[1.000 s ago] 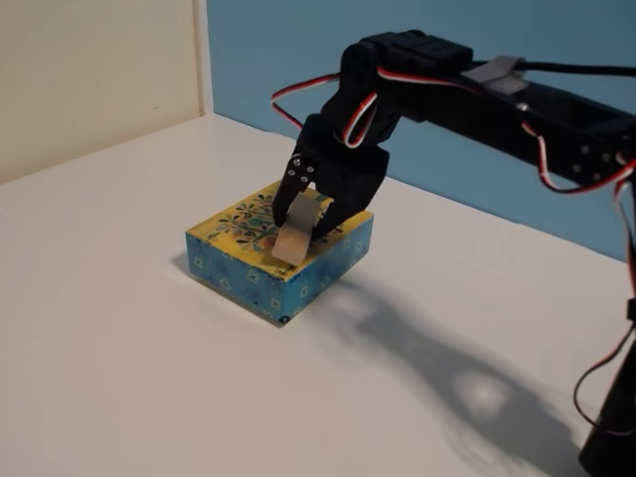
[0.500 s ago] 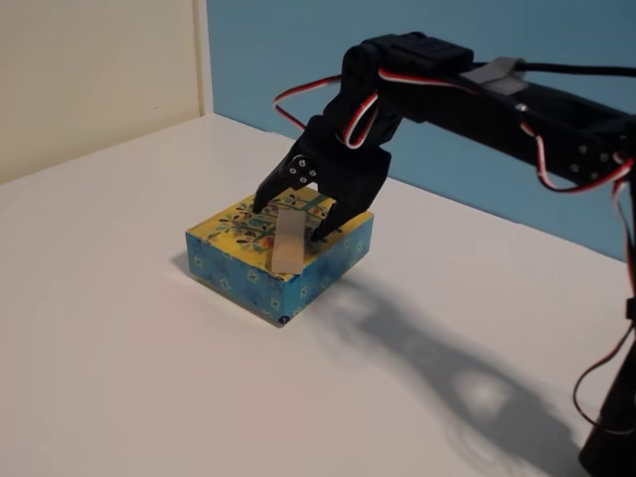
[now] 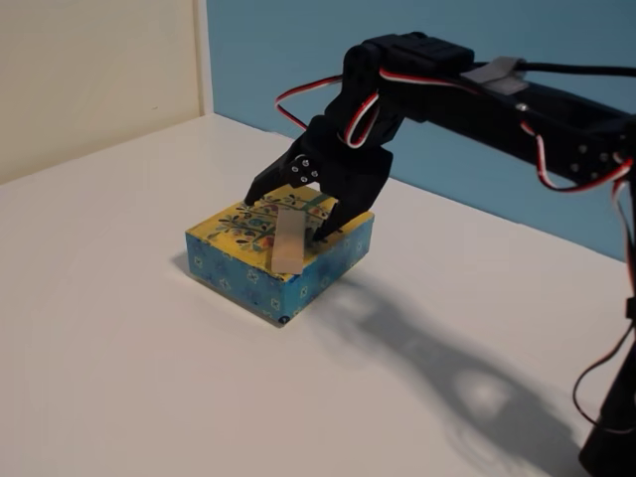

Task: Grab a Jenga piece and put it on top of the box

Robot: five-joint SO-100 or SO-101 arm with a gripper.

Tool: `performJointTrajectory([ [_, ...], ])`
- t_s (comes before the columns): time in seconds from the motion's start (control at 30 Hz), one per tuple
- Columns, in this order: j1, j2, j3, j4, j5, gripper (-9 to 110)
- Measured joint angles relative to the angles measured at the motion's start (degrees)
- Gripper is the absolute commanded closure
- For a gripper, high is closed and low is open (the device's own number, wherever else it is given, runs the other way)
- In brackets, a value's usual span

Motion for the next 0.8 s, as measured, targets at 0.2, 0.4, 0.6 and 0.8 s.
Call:
performJointTrajectory([
  [0.2, 2.0, 1.7, 0.0, 2.1, 0.0, 68],
  [0.4, 3.9, 6.7, 0.0, 2.6, 0.0, 69],
  [0.6, 3.2, 11.9, 0.0, 5.8, 0.7, 69],
  [0.8, 3.8, 18.2, 0.0, 9.0, 2.2, 73],
])
